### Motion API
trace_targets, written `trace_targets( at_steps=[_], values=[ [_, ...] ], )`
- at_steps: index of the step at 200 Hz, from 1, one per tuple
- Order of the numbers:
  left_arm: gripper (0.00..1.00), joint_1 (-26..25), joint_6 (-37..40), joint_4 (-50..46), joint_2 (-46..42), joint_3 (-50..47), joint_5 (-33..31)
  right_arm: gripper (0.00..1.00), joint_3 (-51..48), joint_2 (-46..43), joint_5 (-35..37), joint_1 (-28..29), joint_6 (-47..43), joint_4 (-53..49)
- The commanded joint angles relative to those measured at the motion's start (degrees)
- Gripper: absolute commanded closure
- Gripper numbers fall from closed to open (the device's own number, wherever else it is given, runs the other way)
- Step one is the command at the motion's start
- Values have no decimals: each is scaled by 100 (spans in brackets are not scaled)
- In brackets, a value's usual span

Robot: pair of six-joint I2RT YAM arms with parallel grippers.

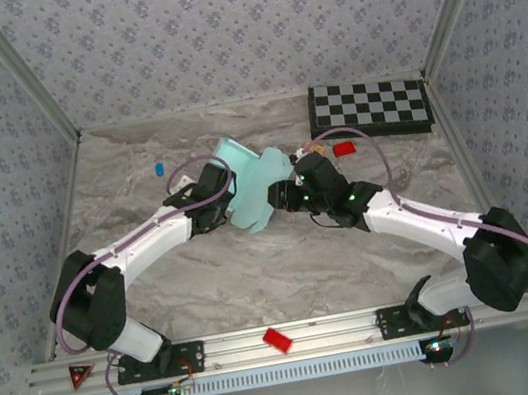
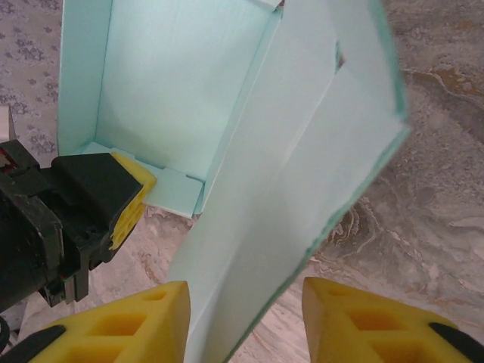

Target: Fold the paper box

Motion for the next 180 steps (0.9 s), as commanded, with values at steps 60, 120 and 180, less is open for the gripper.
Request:
trace_targets(
  at_steps=[60,120,180],
  values=[
    [100,-37,-498,19,-271,-209,23,83,19,183,212,61,301,173],
    [84,-38,-550,24,-143,-170,304,94,101,199,496,75,389,191],
    [57,-37,-452,30,-185,-148,425,96,278,227,665,71,403,60]
  ],
)
